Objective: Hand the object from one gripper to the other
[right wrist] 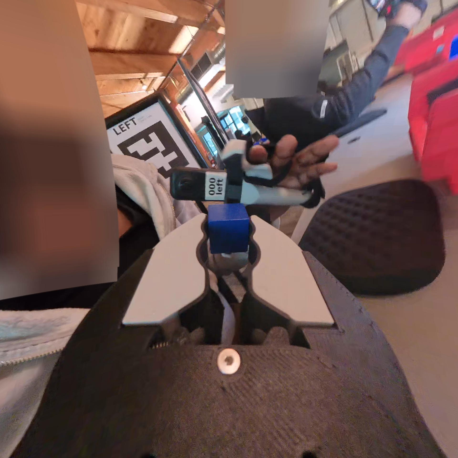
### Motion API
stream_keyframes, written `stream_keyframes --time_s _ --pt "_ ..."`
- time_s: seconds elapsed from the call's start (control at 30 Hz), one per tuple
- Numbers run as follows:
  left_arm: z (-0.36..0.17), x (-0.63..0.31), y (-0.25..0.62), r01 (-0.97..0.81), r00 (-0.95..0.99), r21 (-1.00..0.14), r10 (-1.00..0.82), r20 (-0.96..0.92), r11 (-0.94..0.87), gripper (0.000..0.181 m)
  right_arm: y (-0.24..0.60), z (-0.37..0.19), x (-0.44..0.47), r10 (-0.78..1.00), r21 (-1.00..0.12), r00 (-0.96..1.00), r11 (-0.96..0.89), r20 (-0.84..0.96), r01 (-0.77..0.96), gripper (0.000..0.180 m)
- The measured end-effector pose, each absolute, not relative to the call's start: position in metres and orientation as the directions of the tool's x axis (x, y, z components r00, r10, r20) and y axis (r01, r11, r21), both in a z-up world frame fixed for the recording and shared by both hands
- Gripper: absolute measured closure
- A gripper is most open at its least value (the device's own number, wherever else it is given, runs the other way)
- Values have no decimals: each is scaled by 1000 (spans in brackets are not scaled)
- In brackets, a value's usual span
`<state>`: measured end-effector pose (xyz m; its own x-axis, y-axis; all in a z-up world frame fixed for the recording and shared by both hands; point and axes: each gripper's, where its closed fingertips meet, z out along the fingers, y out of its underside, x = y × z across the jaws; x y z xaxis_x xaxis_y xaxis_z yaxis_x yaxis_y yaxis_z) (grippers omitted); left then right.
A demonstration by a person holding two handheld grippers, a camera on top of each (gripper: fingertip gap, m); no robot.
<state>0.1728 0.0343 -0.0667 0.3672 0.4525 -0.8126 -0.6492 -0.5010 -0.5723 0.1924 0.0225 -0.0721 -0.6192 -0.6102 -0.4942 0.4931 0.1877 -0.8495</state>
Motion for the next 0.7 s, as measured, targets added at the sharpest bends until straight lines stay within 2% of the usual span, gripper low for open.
stream_keyframes --time_s 0.17,0.23,0.33,0.4,0.43,0.5,0.57,0.63,0.7 --pt "-86 164 44 -629 328 -487 361 -873 -606 134 16 -90 197 -565 -780 -551 330 -614 531 151" --pt "-94 162 45 -608 366 -499 339 -866 -618 150 15 -92 196 -556 -775 -552 333 -622 537 151" --pt "-90 159 43 -544 460 -635 438 -772 -548 152 14 -88 192 -552 -792 -581 293 -598 536 150" --pt "-80 158 39 -473 555 -775 542 -631 -419 152 14 -78 186 -563 -846 -655 168 -504 507 131" --pt "-75 158 37 -417 620 -847 578 -530 -329 152 14 -70 182 -551 -881 -720 60 -422 470 115" --pt "-63 160 30 -282 735 -954 615 -285 -106 152 18 -53 172 -456 -935 -873 -205 -171 290 95" --pt "-61 164 28 -32 844 -994 535 30 107 152 26 -41 171 -269 -913 -949 -405 164 -43 89" --pt "-63 177 33 221 895 -949 341 288 224 152 28 -45 179 -99 -814 -869 -415 485 -407 95" --pt "-64 190 39 360 895 -900 179 408 247 153 25 -55 186 -10 -677 -721 -354 693 -646 102"
